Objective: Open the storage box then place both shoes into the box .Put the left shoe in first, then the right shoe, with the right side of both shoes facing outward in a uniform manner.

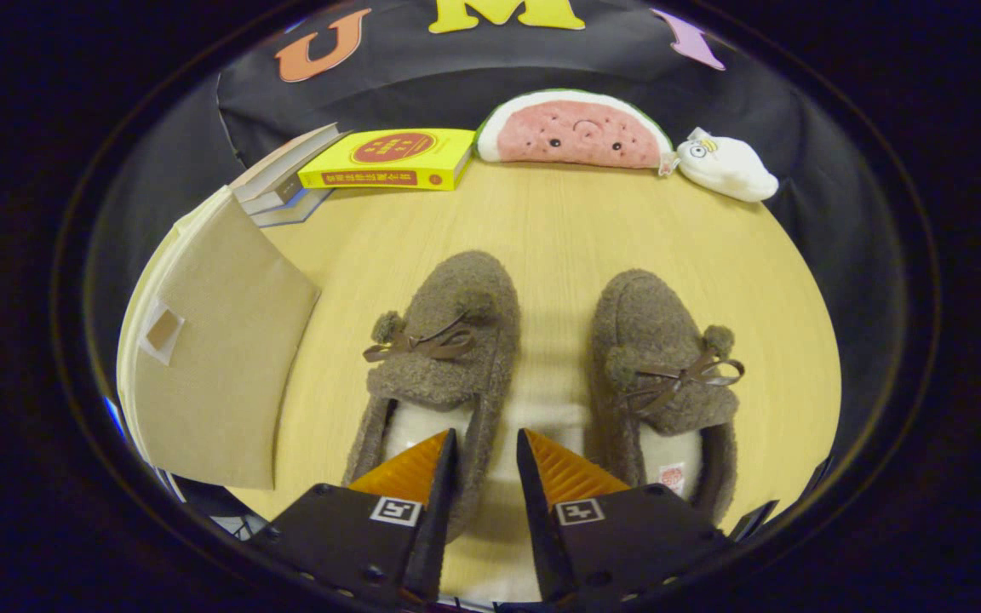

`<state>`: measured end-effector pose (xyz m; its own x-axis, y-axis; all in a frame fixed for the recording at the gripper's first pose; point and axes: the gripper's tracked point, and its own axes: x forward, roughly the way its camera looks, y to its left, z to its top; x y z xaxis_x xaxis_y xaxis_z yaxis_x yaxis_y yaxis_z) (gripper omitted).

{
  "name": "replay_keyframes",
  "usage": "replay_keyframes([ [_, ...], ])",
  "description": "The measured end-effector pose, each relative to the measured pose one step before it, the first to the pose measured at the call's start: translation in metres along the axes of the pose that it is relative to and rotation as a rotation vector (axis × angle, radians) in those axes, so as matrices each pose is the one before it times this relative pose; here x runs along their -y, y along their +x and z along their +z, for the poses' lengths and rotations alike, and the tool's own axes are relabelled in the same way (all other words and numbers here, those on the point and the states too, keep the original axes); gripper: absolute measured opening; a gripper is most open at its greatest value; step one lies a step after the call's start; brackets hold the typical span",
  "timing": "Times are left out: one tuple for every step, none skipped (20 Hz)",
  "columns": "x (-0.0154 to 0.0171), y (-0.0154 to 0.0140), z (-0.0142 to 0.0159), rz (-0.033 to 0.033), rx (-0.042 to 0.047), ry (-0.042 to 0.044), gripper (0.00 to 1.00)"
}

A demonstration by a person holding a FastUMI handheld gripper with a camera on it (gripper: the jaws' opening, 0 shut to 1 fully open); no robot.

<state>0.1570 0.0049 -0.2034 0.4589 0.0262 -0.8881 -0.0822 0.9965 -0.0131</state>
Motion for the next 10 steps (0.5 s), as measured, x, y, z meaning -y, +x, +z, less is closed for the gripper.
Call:
replay_keyframes([
  [-0.00319, 0.00109, 0.00071, 0.00820, -0.00709, -0.00594, 0.34],
  [-0.00018, 0.00175, -0.00028, 0.00216, 0.00695, 0.00247, 0.25],
  [-0.00037, -0.00044, 0.00133, 0.00257, 0.00137, 0.01425, 0.17],
  [0.00094, -0.00034, -0.00048, 0.00152, 0.00287, 0.01544, 0.01],
  [0.00071, -0.00164, 0.00045, 0.00171, 0.00546, 0.01523, 0.01],
  [-0.00074, -0.00269, 0.00009, 0.00444, 0.00539, 0.01586, 0.01],
  [0.00072, -0.00532, 0.00252, -0.00199, 0.01377, 0.01419, 0.01],
  [0.00068, -0.00714, 0.00233, -0.00474, 0.01699, 0.00931, 0.01],
  [-0.00074, -0.00983, 0.00346, -0.00285, 0.01867, 0.00638, 0.01],
  [-0.00240, -0.01091, 0.00257, 0.00229, 0.01688, 0.00441, 0.01],
])
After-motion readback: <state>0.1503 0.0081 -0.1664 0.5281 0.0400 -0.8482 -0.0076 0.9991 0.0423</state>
